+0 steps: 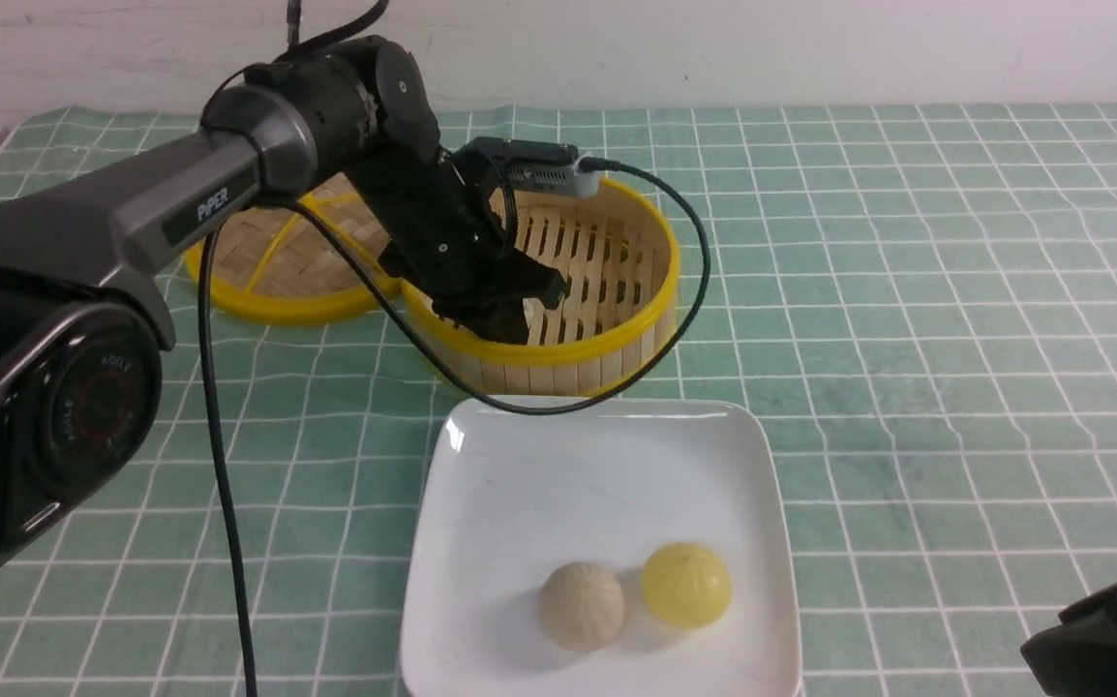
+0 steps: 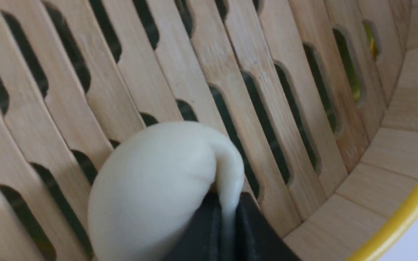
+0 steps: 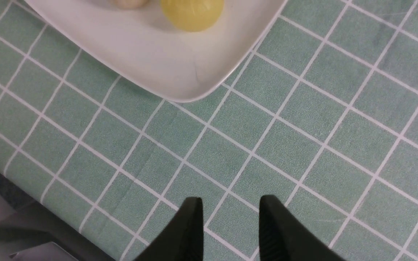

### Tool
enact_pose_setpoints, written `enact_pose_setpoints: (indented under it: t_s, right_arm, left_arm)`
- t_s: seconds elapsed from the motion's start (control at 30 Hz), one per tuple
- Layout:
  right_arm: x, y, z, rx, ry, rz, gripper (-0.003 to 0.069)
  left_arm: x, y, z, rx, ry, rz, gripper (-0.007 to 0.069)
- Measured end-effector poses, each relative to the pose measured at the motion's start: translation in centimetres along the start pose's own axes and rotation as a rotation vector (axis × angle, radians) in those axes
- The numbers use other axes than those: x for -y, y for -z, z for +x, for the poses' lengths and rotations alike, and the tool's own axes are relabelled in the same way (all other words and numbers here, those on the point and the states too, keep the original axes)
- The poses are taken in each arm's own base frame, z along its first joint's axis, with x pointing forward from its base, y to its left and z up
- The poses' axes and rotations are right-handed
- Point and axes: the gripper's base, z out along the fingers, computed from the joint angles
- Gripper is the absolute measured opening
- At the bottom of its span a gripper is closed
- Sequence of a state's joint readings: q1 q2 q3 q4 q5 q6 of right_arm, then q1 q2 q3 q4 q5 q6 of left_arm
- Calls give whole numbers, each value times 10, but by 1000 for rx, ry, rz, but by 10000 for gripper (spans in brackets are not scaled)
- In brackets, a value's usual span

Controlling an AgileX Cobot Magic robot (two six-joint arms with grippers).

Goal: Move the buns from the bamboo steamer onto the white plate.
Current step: 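Reach into the bamboo steamer and grasp a bun with the left gripper, then carry the bun from the bamboo steamer to the plate with the left gripper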

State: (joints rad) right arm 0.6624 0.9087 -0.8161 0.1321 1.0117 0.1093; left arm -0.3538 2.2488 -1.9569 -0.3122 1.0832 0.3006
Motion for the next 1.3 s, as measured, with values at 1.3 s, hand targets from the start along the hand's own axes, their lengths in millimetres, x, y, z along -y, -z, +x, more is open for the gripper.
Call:
enact_pose_setpoints:
  t_s: [1.3]
  right_arm:
    - [-1, 0, 2, -26, -5, -5, 239]
  left_arm:
    - [72, 118, 121, 9, 56, 46, 27]
